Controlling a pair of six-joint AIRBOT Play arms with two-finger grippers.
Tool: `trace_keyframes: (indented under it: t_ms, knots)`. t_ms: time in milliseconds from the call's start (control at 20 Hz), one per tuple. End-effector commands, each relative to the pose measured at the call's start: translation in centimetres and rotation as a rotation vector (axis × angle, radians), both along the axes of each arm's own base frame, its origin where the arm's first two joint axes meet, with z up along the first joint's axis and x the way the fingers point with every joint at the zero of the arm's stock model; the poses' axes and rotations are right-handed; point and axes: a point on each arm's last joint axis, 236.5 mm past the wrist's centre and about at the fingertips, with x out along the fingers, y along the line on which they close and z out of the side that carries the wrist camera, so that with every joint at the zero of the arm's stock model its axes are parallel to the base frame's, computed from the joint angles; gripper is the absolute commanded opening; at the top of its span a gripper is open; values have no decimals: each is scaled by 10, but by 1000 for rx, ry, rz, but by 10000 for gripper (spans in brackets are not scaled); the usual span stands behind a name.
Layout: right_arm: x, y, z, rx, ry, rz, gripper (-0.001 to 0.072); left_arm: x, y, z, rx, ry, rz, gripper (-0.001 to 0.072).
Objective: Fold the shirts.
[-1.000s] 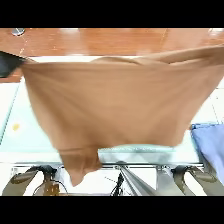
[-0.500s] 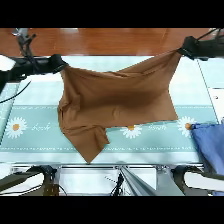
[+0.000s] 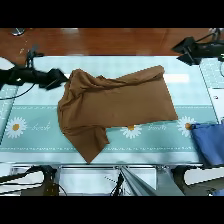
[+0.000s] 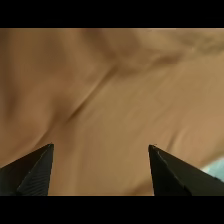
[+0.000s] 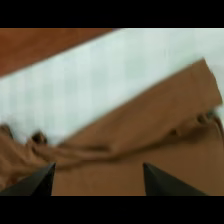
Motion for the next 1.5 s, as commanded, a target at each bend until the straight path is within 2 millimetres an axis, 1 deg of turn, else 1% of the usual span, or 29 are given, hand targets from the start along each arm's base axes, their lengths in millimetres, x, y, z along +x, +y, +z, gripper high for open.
trace_keyframes:
  t_ms: [0,100,150,250,300,350,400,500,600,700,750,950,1000,1050,1100,1150,1200,1250,1300,1350,1400,1450]
  knots:
    - [-75,-11,-14,-27,122,161,619,-70,41,-25,3,197,39,701]
    - [-101,-17,-34,-23,122,61,619,-98,56,-44,3,212,155,701]
    - [-116,-15,-47,-11,124,8,618,-113,61,-54,-2,226,203,701]
    - [-153,2,-72,41,144,-72,619,-146,65,-73,-31,272,276,701]
    - [-168,13,-80,69,131,-100,618,-159,64,-82,-51,289,302,701]
    - [-179,22,-85,96,113,-126,619,-168,62,-88,-78,301,329,701]
    - [-188,27,-88,112,104,-145,619,-171,59,-92,-115,300,349,701]
    - [-205,37,-93,129,115,-142,618,-167,47,-93,-198,270,380,701]
    - [-214,44,-95,141,133,-118,619,-163,35,-96,-239,249,395,701]
    - [-216,46,-95,138,131,-98,619,-167,25,-106,-225,261,357,700]
    - [-217,47,-95,135,131,-92,619,-168,17,-109,-236,272,331,700]
    - [-217,56,-95,132,130,-69,619,-162,-16,-108,-288,259,234,699]
    - [-213,51,-96,127,125,-95,619,-161,-22,-107,-286,256,221,696]
    - [-206,38,-97,115,113,-150,618,-162,-27,-107,-287,257,205,557]
    - [-199,14,-98,103,101,-240,619,-163,-29,-106,-289,259,194,261]
    - [-197,-12,-101,87,103,-327,619,-164,-30,-104,-294,259,183,99]
    - [-201,-40,-108,56,118,-406,619,-164,-32,-101,-296,246,158,78]
    - [-214,-68,-119,6,160,-474,619,-163,-33,-98,-302,240,146,41]
    - [-232,-88,-132,-46,233,-526,619,-162,-33,-95,-305,236,139,41]
    - [-249,-97,-143,-70,307,-550,619,-160,-32,-93,-305,230,137,40]
    - [-261,-96,-151,-87,359,-530,619,-157,-32,-92,-307,223,139,29]
    - [-268,-87,-155,-74,398,-495,619,-154,-32,-89,-314,215,146,26]
